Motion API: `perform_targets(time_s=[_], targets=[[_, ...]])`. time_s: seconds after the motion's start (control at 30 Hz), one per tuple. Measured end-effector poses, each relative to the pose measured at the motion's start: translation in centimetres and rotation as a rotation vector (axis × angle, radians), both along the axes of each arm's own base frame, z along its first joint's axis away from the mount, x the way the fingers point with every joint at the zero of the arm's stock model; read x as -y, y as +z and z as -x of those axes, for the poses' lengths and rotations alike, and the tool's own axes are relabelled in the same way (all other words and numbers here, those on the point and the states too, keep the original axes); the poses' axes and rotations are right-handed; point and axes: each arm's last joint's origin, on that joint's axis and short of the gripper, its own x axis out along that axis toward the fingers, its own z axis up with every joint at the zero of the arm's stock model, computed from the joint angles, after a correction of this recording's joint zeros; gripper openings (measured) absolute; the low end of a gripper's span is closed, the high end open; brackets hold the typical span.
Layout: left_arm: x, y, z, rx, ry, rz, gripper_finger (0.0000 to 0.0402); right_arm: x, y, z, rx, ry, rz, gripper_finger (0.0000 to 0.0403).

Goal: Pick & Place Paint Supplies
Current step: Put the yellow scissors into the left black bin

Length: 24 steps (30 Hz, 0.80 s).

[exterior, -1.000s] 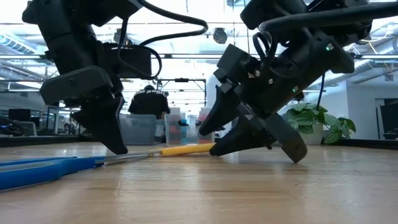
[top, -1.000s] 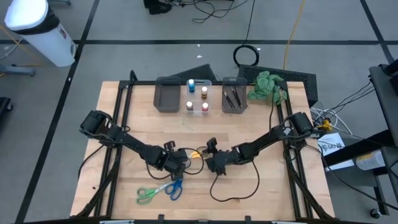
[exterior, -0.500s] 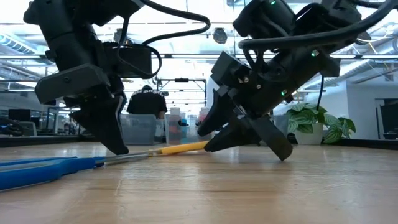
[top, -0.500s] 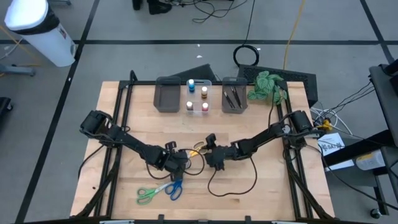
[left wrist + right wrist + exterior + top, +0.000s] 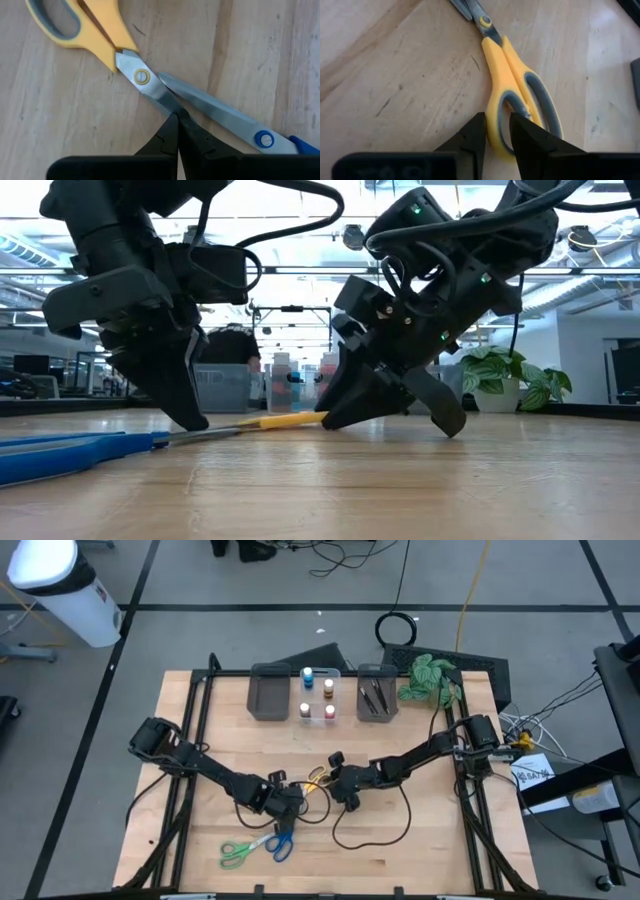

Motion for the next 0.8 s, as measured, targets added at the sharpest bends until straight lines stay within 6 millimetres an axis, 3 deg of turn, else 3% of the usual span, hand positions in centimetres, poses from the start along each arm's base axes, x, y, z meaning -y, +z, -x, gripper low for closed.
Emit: perform_targets(time_s=[0.47, 0.8], targets=[[0.07, 0.0, -0.14, 0.014, -0.005, 0.007, 0.0006, 0.47, -0.11, 0.01, -0.023, -0.072, -0.228, 0.0044], [0.21, -0.24, -0.35, 0.032, -0.036, 0.026, 0.0007, 0.67, -0.04, -0.12, -0.007, -0.145, -0.298, 0.0144]])
